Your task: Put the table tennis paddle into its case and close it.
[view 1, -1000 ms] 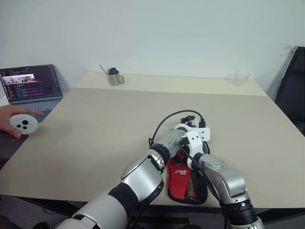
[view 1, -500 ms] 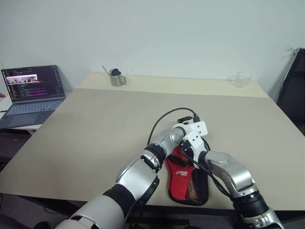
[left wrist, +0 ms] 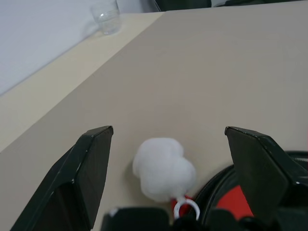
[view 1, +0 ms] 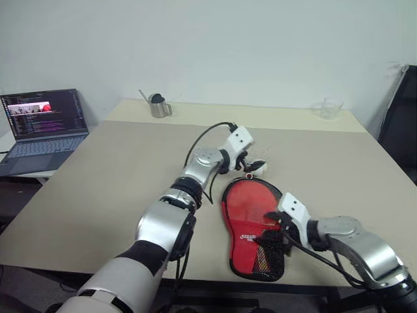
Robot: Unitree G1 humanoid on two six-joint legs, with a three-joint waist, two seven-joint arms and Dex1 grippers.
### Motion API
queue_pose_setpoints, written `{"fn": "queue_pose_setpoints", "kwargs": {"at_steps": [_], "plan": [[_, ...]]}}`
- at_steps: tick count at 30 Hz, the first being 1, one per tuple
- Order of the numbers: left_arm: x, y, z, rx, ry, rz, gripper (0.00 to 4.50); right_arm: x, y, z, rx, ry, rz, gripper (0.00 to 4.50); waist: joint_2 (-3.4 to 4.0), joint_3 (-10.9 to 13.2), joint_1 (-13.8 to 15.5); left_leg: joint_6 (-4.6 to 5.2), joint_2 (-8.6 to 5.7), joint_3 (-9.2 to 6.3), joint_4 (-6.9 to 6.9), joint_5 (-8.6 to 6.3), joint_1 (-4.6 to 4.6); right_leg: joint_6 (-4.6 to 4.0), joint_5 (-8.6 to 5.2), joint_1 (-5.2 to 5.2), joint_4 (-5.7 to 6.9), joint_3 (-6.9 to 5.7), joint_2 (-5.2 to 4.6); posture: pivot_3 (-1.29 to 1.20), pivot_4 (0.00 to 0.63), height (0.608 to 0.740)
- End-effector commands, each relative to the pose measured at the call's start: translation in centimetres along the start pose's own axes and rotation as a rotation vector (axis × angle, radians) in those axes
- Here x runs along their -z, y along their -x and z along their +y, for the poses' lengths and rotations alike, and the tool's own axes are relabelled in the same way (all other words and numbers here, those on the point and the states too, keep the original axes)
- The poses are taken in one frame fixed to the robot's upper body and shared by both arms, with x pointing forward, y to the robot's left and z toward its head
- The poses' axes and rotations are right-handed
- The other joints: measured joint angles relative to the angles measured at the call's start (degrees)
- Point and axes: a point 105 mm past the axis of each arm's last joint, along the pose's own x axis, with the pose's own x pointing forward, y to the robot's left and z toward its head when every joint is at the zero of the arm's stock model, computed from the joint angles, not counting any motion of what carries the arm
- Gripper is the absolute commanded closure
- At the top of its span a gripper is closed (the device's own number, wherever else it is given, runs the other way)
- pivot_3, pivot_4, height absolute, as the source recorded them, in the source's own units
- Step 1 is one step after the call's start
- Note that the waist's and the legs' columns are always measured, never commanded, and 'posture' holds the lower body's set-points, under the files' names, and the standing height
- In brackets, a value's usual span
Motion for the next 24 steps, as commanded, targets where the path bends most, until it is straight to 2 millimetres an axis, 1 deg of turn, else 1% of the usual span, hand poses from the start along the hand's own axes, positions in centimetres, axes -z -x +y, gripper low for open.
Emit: {"fn": "queue_pose_setpoints", "kwargs": {"at_steps": [1,3,5,6,7,9,10,12,13,14,16,18,22,24], "plan": [[-2.0,2.9,0.5,0.136,0.006,-0.106,0.41,-0.1,2.7,0.1,-0.038,0.012,0.01,0.0,0.02,0.07,0.0,0.0,0.01,0.0,-0.01,0.0,0.0,0.0,0.0,0.0,-0.01,0.0,-0.01,0.0,0.15,0.74],[-1.4,5.4,0.3,0.239,-0.007,-0.095,0.41,-0.9,3.9,-1.1,0.006,0.014,-0.018,0.0,0.08,0.14,-0.35,-0.01,0.02,0.02,-0.01,-0.01,0.01,-0.01,0.0,-0.01,-0.01,0.02,0.01,0.0,0.15,0.74],[-0.9,7.6,0.3,0.294,-0.011,-0.075,0.41,-1.6,4.8,-1.9,0.042,0.022,-0.045,0.0,0.16,0.22,-0.72,-0.02,0.04,0.03,-0.01,-0.01,0.03,-0.05,-0.02,-0.03,0.04,0.04,0.04,0.0,0.15,0.74],[-0.8,8.1,0.3,0.305,-0.008,-0.071,0.41,-1.8,5.1,-2.1,0.05,0.023,-0.053,0.0,0.17,0.3,-0.8,-0.03,0.05,-0.02,-0.01,-0.01,0.02,-0.08,-0.03,-0.03,0.06,0.06,0.05,0.0,0.15,0.74],[-0.7,9.2,0.6,0.29,-0.005,-0.058,0.41,-2.2,5.7,-2.7,0.073,0.022,-0.075,0.0,0.17,0.36,-0.81,-0.03,0.05,-0.04,0.01,-0.01,0.02,-0.11,-0.04,-0.03,0.09,0.07,0.09,0.0,0.15,0.74],[-0.6,10.3,1.0,0.259,0.027,-0.048,0.41,-2.8,6.6,-3.6,0.103,0.023,-0.105,0.0,0.19,0.45,-0.78,-0.03,0.07,-0.07,0.02,0.0,0.01,-0.12,-0.05,-0.02,0.11,0.06,0.11,0.0,0.15,0.74],[-0.6,10.9,0.6,0.269,0.026,-0.041,0.41,-3.1,7.0,-4.2,0.127,0.018,-0.123,0.0,0.19,0.46,-0.75,-0.03,0.07,-0.07,0.04,-0.01,0.0,-0.11,-0.04,-0.03,0.1,0.07,0.11,0.0,0.15,0.74],[0.0,11.9,-0.7,0.309,-0.009,-0.01,0.41,-3.7,7.5,-5.3,0.157,0.019,-0.148,0.0,0.22,0.46,-0.86,-0.02,0.09,-0.06,0.04,-0.01,0.0,-0.08,-0.04,-0.02,0.07,0.13,0.08,0.0,0.15,0.74],[0.0,12.2,-1.1,0.3,-0.008,-0.011,0.41,-4.0,7.7,-5.8,0.174,0.028,-0.155,0.0,0.23,0.47,-0.84,-0.02,0.1,-0.02,0.02,-0.01,0.01,-0.07,-0.04,-0.02,0.08,0.19,0.02,0.0,0.15,0.74],[-0.3,12.2,-1.1,0.262,0.019,-0.035,0.41,-4.5,7.8,-6.1,0.172,0.042,-0.166,0.0,0.23,0.47,-0.85,-0.02,0.09,-0.01,0.03,-0.01,0.01,-0.05,-0.04,-0.01,0.08,0.2,0.0,0.0,0.15,0.74],[-0.6,12.1,-1.2,0.2,0.055,-0.063,0.41,-5.6,7.6,-6.2,0.148,0.068,-0.198,0.0,0.27,0.51,-0.83,-0.02,0.09,-0.02,0.06,-0.01,0.01,-0.03,-0.02,-0.01,0.08,0.21,-0.01,0.0,0.15,0.74],[-0.4,11.9,-1.5,0.146,0.091,-0.07,0.41,-7.0,7.2,-6.7,0.154,0.077,-0.245,0.0,0.26,0.52,-0.79,-0.01,0.1,-0.07,0.09,0.0,0.01,-0.02,-0.01,-0.01,0.13,0.18,0.0,0.0,0.15,0.74],[-0.2,10.8,-3.1,0.081,0.12,-0.073,0.41,-9.2,5.9,-8.2,0.191,0.098,-0.303,0.0,0.29,0.52,-0.94,-0.01,0.11,-0.05,0.11,0.01,0.06,-0.02,0.0,0.02,0.17,0.22,0.04,0.0,0.15,0.74],[-0.2,10.0,-3.1,0.004,0.159,-0.083,0.41,-10.0,5.0,-8.7,0.198,0.105,-0.31,0.0,0.29,0.53,-0.95,-0.01,0.1,-0.02,0.1,0.0,0.06,-0.01,0.0,0.02,0.16,0.25,0.03,0.0,0.15,0.74]]}}
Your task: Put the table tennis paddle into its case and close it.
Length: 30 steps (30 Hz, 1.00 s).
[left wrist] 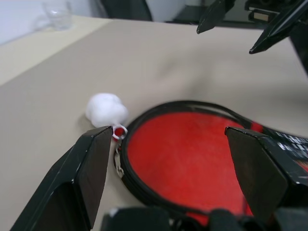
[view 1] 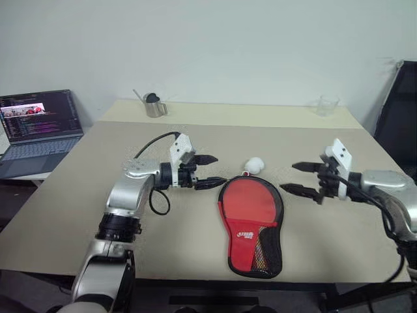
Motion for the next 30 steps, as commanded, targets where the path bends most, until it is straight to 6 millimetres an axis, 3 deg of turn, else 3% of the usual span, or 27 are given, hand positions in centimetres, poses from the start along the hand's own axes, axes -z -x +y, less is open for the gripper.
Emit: {"fn": "queue_pose_setpoints", "kwargs": {"at_steps": [1,5,7,11,17,20,25,30], "plan": [[-1.0,-1.3,0.1,-0.133,0.045,-0.045,0.06,-1.4,-1.6,-1.0,0.034,0.041,-0.027,0.0,0.0,0.0,0.03,0.0,0.0,0.02,0.0,0.0,0.0,0.0,0.0,0.0,0.0,0.02,0.0,0.0,0.15,0.74],[0.4,-2.6,-0.6,-0.193,0.077,0.03,0.02,-1.8,-3.7,-1.4,0.044,0.031,-0.033,0.0,0.01,0.01,0.01,0.0,-0.03,0.01,-0.01,0.0,-0.02,0.02,0.01,-0.01,0.0,0.01,0.03,0.0,0.15,0.74],[1.8,-3.9,-0.4,-0.263,0.11,0.085,0.02,-2.1,-5.4,-2.7,0.127,-0.021,-0.048,0.0,0.02,0.0,-0.13,0.0,-0.02,0.02,-0.02,0.0,0.0,0.01,0.02,0.0,0.02,0.03,0.03,0.0,0.15,0.74],[1.9,-6.2,-2.2,-0.205,0.169,0.069,0.02,-2.7,-7.6,-5.5,0.322,-0.137,-0.088,0.0,0.02,0.01,-0.36,-0.01,-0.02,0.04,0.03,0.02,0.0,0.04,0.05,-0.03,0.12,0.07,-0.01,0.0,0.15,0.74],[2.5,-8.3,-3.5,-0.15,0.199,0.079,0.02,-2.4,-9.4,-7.2,0.428,-0.192,-0.08,0.0,0.04,0.01,-0.43,0.0,-0.03,0.07,-0.03,0.01,-0.03,-0.2,0.18,-0.04,0.04,0.07,-0.02,0.0,0.15,0.74],[4.5,-8.8,-3.1,-0.182,0.217,0.195,0.02,-2.1,-10.6,-6.9,0.427,-0.149,-0.063,0.0,0.04,0.01,-0.5,0.0,-0.03,0.09,-0.03,0.01,-0.03,-0.2,0.18,-0.05,0.05,0.08,-0.02,0.0,0.15,0.74],[5.9,-9.6,-3.3,-0.171,0.213,0.235,0.02,-2.1,-11.9,-5.5,0.366,-0.144,-0.079,0.0,0.06,0.03,-0.64,0.0,-0.02,0.08,-0.04,0.01,-0.03,-0.18,0.18,-0.06,0.05,0.08,0.01,0.0,0.15,0.74],[8.6,-9.5,-2.7,-0.236,0.205,0.334,0.02,-1.8,-13.1,-5.0,0.362,-0.157,-0.068,0.0,0.09,0.0,-0.6,0.0,-0.02,0.08,-0.01,0.01,0.0,-0.17,0.19,-0.03,0.08,0.08,-0.02,0.0,0.15,0.74]]}}
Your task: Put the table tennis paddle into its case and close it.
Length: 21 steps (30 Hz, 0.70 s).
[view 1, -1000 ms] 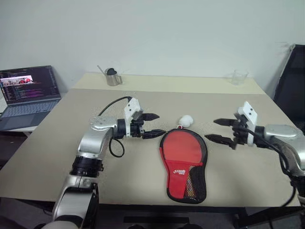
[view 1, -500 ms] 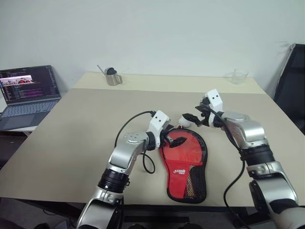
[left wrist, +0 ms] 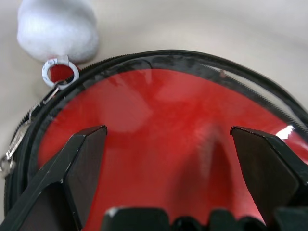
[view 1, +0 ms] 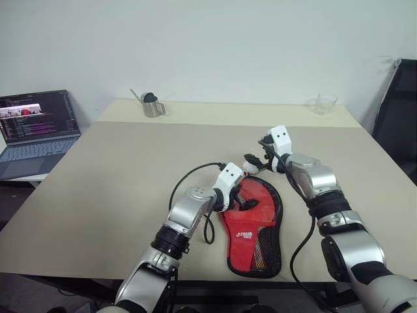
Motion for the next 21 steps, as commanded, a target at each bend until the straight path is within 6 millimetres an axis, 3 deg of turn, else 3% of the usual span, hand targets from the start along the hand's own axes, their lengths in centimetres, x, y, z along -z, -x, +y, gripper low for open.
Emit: {"fn": "queue_pose_setpoints", "kwargs": {"at_steps": [1,5,9,21], "plan": [[1.7,-0.4,0.5,-0.047,-0.013,0.07,0.02,-1.8,-0.5,0.3,0.01,0.03,-0.053,0.0,0.0,0.0,-0.01,0.0,0.0,0.0,0.0,0.0,0.02,0.01,0.0,0.01,0.01,0.0,0.0,0.0,0.15,0.74],[1.9,-0.2,1.4,-0.093,-0.019,0.078,0.02,-2.3,-1.1,0.0,0.074,0.021,-0.078,0.0,0.01,-0.01,-0.06,0.0,0.0,0.02,0.02,0.01,0.11,0.01,-0.01,0.02,0.18,0.03,0.0,0.0,0.15,0.74],[2.0,-0.1,1.6,-0.105,-0.019,0.082,0.02,-1.5,-1.4,-1.1,0.18,0.022,-0.035,0.0,0.01,-0.01,-0.17,0.0,0.0,0.06,0.03,0.03,0.27,0.15,-0.17,0.02,0.42,0.12,-0.01,0.0,0.15,0.74],[2.3,0.4,2.2,-0.127,-0.014,0.101,0.02,1.6,-2.9,0.9,0.137,-0.009,0.083,0.0,0.01,-0.01,-0.33,-0.01,0.02,0.08,0.02,0.05,0.44,0.04,-0.24,0.03,0.66,0.17,0.0,0.0,0.15,0.74]]}}
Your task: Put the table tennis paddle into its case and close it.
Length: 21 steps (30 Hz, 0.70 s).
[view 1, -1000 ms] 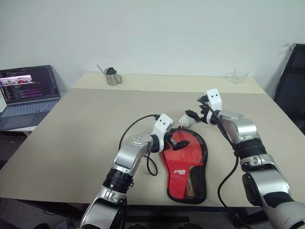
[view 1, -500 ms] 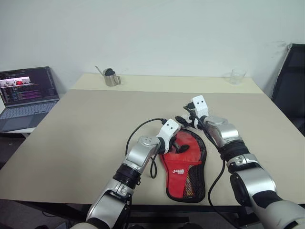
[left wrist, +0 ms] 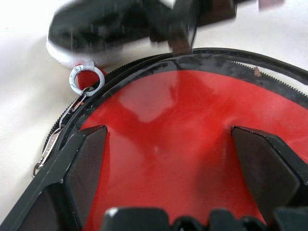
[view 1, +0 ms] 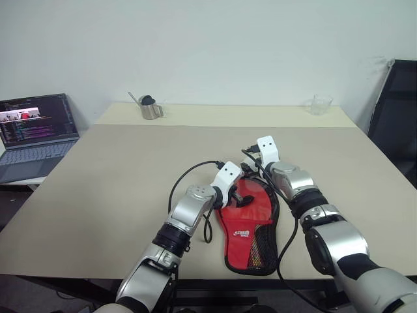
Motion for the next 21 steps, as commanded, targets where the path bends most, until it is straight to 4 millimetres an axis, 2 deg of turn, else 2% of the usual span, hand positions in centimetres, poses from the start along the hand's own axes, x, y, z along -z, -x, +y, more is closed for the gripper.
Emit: {"fn": "queue_pose_setpoints", "kwargs": {"at_steps": [1,9,17,21], "plan": [[1.9,0.3,0.6,-0.031,0.016,0.076,0.02,-1.5,-0.1,0.1,0.008,0.006,-0.046,0.0,0.0,0.0,0.0,0.0,0.0,0.0,0.0,0.0,0.0,0.0,0.0,0.0,0.0,-0.01,0.0,0.0,0.15,0.74],[2.0,0.8,0.3,-0.037,0.007,0.071,0.02,-1.1,-0.4,-0.5,0.086,-0.045,-0.054,0.0,0.0,0.0,-0.08,0.0,0.02,0.0,-0.03,0.0,0.0,-0.02,-0.01,0.0,-0.01,0.01,-0.01,0.0,0.15,0.74],[2.2,1.1,0.2,-0.045,0.0,0.077,0.0,-0.7,-0.5,-1.2,0.145,-0.066,-0.063,2.63,0.0,0.0,0.06,0.0,-0.01,-0.01,-0.03,0.0,0.0,-0.02,-0.02,0.01,-0.02,-0.02,-0.02,0.0,0.15,0.74],[2.2,1.0,0.1,-0.042,0.0,0.081,0.0,-1.1,-0.2,-2.0,0.162,-0.064,-0.078,3.7,0.0,0.0,0.11,0.0,-0.02,-0.01,-0.02,0.0,0.0,-0.02,-0.02,0.02,-0.02,-0.02,-0.02,0.0,0.15,0.74]]}}
